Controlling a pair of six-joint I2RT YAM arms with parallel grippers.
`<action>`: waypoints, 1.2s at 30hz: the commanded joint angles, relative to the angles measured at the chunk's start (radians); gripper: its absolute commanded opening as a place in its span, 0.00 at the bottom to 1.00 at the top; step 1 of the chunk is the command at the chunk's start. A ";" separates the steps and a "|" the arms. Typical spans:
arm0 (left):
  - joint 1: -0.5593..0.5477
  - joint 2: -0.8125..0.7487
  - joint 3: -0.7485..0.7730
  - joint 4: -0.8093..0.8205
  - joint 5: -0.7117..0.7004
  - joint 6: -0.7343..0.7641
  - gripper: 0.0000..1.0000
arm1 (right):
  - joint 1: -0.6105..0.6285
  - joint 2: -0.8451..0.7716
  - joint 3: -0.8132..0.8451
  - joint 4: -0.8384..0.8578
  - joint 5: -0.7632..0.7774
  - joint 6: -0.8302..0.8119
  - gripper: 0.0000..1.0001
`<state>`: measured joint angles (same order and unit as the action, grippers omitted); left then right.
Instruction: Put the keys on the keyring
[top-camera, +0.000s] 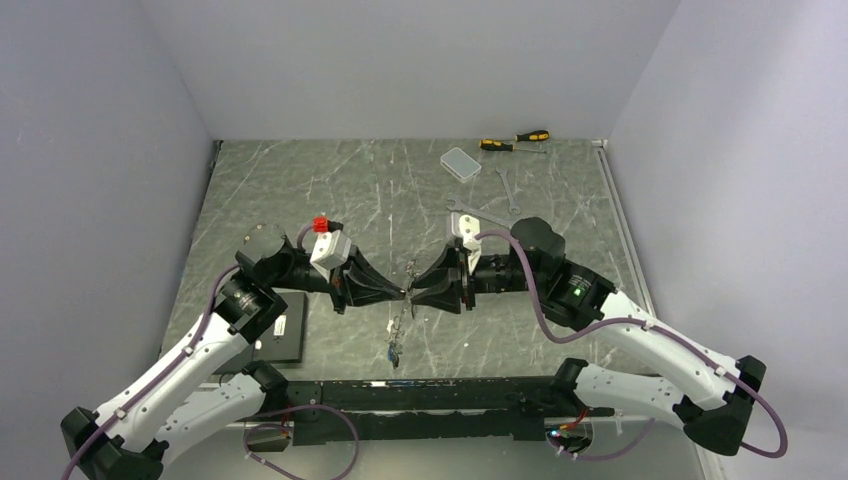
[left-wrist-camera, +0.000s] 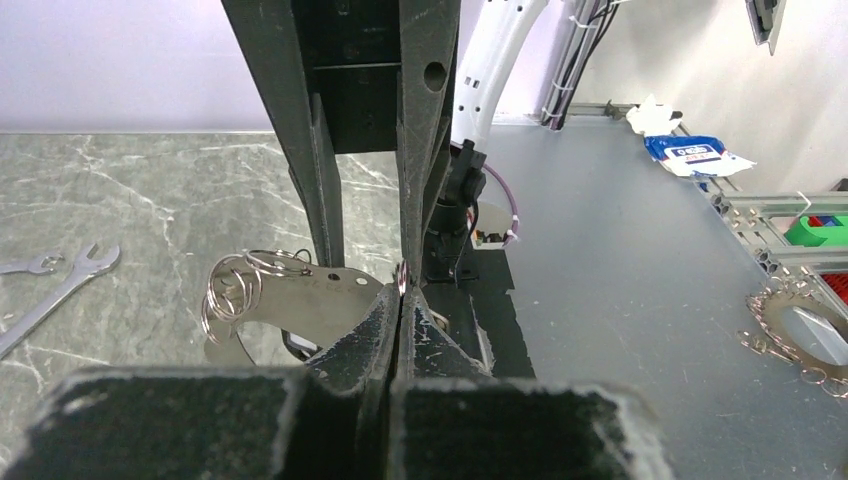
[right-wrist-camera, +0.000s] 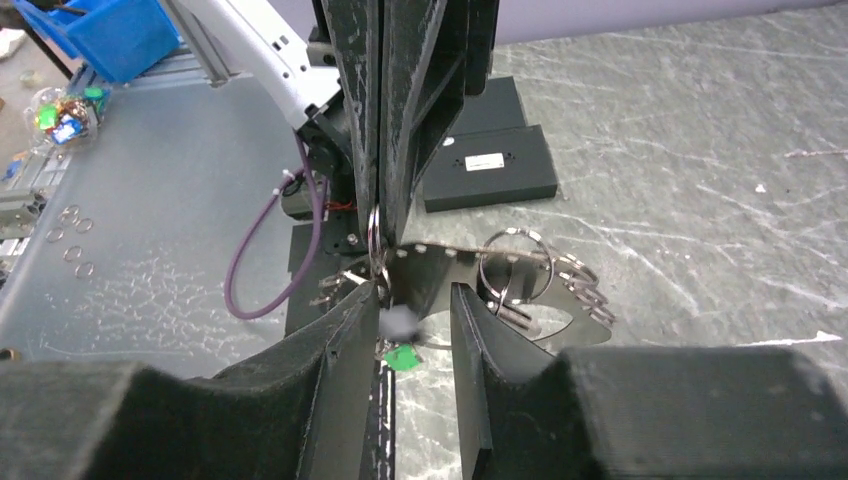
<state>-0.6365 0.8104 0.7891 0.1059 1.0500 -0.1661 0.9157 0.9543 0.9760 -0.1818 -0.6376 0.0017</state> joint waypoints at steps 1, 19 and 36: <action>0.008 -0.025 0.003 0.093 0.011 -0.033 0.00 | -0.010 -0.041 -0.035 0.054 -0.025 0.031 0.35; 0.011 -0.025 -0.010 0.136 0.024 -0.066 0.00 | -0.024 -0.050 -0.050 0.168 -0.024 0.073 0.41; 0.011 -0.037 -0.020 0.185 0.016 -0.097 0.00 | -0.028 -0.041 -0.064 0.167 -0.049 0.077 0.20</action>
<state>-0.6262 0.7952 0.7643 0.2031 1.0508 -0.2333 0.8921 0.9272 0.9234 -0.0589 -0.6746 0.0780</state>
